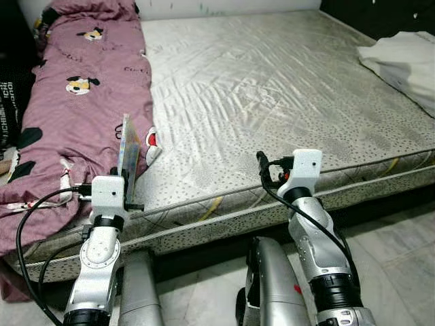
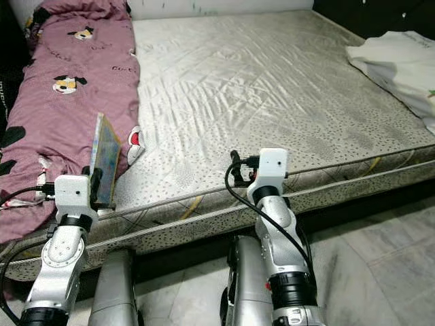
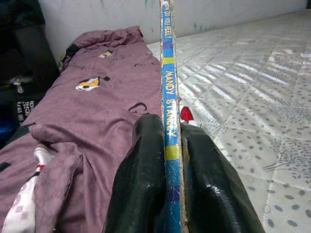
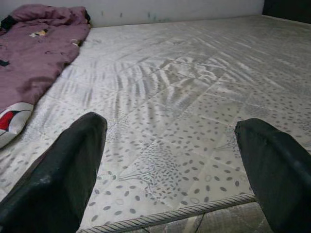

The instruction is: Clean up the room

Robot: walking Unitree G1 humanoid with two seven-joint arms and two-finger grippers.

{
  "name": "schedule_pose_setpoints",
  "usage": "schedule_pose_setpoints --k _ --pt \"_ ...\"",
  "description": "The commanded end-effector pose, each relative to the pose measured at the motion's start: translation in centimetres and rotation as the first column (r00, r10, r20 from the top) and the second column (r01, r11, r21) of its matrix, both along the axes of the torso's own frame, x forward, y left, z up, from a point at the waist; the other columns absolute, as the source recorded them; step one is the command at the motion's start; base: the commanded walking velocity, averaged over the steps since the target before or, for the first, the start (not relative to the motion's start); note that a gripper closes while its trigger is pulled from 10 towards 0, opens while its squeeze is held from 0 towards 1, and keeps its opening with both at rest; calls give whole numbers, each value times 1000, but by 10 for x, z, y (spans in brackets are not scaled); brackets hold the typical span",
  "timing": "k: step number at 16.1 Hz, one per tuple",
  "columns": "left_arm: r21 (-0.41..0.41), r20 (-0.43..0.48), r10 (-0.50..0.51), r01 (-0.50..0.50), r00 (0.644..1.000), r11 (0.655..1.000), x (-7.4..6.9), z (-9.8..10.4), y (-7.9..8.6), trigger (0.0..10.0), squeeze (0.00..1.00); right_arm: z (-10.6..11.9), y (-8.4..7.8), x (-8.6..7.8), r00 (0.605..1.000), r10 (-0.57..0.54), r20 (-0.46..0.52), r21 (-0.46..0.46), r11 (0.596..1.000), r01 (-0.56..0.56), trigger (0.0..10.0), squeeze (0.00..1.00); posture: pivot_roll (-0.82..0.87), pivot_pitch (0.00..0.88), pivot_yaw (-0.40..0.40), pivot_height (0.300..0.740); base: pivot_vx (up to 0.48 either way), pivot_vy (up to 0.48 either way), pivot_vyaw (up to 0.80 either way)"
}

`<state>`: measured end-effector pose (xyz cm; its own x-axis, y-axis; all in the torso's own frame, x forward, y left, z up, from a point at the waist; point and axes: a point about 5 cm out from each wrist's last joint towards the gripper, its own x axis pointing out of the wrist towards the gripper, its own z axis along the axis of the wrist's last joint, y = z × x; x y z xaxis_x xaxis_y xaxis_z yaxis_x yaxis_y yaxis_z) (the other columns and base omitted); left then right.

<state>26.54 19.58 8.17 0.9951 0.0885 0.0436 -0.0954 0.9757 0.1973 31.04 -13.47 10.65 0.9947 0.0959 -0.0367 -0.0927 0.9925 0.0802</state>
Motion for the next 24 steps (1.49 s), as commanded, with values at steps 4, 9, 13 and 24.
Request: schedule_pose_setpoints --k 4,9,13,24 --pt "-26 -20 -2 1 1000 1000 0 3 0 0 0 1 -4 2 1000 -8 2 10 1000 8 10000 0 65 0 -4 507 0 0 0" --pt "-96 -20 -59 56 998 994 4 8 -11 10000 0 14 0 2 998 15 55 118 993 -21 10000 0 62 0 -4 531 0 0 0" --pt "-91 -23 -111 109 994 990 3 8 -19 10000 0 17 2 3 998 19 61 130 991 -27 10000 0 64 0 -5 581 0 0 0" --pt "-11 1 -73 73 997 997 13 16 -17 10000 0 19 1 7 997 16 70 126 992 -25 10000 0 68 0 4 719 0 0 0"
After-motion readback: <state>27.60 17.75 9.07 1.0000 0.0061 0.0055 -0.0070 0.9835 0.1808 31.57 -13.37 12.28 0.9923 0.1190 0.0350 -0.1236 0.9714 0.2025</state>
